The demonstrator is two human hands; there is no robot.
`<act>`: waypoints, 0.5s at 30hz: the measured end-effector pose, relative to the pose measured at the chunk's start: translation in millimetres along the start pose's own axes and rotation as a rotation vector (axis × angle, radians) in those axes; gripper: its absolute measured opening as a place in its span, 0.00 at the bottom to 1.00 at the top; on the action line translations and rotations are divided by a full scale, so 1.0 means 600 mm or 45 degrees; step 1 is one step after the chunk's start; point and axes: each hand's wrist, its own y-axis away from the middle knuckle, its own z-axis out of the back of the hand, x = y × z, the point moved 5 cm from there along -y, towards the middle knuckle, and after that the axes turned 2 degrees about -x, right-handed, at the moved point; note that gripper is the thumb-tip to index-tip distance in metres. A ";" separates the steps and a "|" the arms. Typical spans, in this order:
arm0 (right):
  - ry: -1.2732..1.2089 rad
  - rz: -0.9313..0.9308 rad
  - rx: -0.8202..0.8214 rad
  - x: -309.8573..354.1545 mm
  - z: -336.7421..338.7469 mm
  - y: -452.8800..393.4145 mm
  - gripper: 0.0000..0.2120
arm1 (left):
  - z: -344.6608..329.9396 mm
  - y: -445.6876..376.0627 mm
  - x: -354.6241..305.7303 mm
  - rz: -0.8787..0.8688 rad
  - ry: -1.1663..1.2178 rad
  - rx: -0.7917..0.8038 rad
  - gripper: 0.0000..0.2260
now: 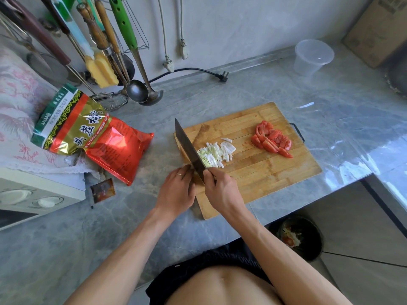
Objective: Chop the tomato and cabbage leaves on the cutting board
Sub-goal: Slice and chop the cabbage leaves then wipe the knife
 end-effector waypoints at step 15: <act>0.003 0.051 0.035 -0.006 0.019 0.025 0.17 | -0.001 -0.004 -0.017 -0.008 0.063 -0.069 0.22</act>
